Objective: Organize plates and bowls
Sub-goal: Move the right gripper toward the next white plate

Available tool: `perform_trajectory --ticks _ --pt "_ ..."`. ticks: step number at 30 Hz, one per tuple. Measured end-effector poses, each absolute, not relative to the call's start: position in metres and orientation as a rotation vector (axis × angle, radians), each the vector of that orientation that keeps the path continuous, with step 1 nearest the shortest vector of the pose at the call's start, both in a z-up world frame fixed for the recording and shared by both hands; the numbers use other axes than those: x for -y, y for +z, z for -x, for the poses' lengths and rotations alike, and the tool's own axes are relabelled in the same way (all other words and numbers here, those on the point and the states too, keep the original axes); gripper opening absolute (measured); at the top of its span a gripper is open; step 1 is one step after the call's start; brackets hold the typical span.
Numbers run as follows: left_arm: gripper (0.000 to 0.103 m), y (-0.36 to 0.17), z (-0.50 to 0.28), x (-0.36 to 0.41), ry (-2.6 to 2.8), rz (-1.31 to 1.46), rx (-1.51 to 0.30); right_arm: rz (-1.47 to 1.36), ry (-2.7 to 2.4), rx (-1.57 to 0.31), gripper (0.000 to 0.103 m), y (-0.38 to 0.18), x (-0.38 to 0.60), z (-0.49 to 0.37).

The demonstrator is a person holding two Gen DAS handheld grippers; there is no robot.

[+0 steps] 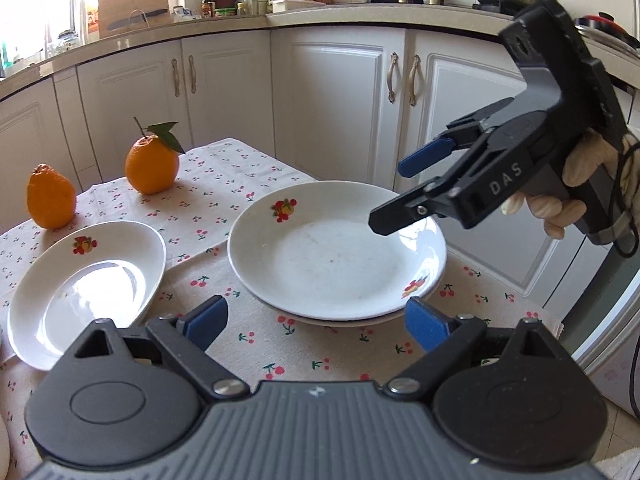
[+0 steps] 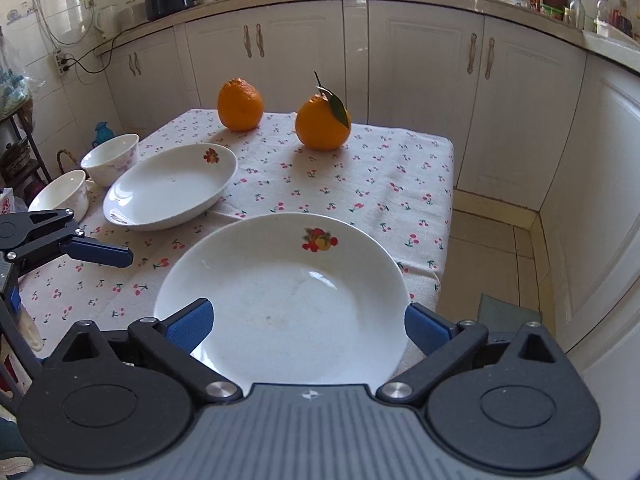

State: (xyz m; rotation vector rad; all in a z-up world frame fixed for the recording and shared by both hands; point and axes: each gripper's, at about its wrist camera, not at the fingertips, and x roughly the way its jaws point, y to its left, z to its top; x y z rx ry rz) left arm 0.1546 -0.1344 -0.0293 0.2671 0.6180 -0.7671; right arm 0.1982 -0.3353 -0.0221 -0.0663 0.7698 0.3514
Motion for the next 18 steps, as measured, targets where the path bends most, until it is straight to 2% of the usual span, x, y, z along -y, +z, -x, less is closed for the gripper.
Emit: perform_trajectory --ticks 9,18 --pt "0.096 -0.030 -0.151 0.091 -0.512 -0.203 -0.588 0.147 0.416 -0.727 0.103 -0.012 0.291 -0.169" --pt "0.096 -0.061 -0.187 0.066 -0.265 -0.124 -0.676 0.196 0.490 -0.726 0.103 -0.012 0.264 -0.169"
